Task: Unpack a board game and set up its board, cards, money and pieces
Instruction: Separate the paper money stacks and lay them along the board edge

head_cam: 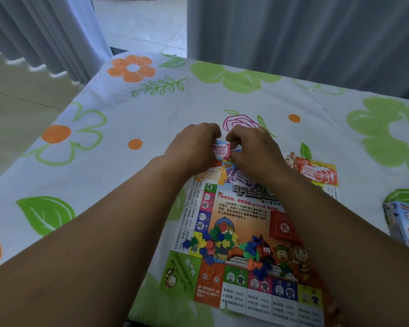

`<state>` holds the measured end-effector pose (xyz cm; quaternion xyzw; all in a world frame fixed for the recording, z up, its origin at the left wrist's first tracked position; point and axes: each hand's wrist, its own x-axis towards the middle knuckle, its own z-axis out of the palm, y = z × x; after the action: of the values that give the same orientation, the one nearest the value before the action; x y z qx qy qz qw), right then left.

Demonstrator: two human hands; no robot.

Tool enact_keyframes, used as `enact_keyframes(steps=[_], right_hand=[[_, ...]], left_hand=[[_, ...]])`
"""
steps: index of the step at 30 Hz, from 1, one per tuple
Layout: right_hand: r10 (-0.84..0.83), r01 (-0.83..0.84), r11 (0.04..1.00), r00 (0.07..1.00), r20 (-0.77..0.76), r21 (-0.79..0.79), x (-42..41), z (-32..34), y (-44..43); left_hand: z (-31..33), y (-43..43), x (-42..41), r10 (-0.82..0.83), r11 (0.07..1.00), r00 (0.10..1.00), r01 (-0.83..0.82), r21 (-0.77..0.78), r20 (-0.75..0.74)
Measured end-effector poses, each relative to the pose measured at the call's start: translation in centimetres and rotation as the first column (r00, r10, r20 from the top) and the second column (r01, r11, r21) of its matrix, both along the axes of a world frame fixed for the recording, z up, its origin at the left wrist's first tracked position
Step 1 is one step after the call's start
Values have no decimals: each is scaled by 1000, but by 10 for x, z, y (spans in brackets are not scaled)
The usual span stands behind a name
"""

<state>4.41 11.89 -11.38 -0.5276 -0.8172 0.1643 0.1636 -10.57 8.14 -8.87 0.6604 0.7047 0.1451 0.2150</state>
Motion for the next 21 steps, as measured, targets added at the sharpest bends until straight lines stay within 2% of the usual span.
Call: enact_keyframes(steps=[8, 12, 21], right_hand=[[67, -66, 997, 998, 8, -51, -1, 11, -6], [105, -105, 994, 992, 76, -7, -3, 9, -7], [104, -113, 991, 988, 116, 72, -3, 2, -6]], left_hand=[[1, 0, 0, 8, 1000, 1000, -8, 7, -8], [2, -1, 0, 6, 1000, 1000, -6, 16, -15], [3, -3, -1, 14, 1000, 1000, -14, -7, 24]])
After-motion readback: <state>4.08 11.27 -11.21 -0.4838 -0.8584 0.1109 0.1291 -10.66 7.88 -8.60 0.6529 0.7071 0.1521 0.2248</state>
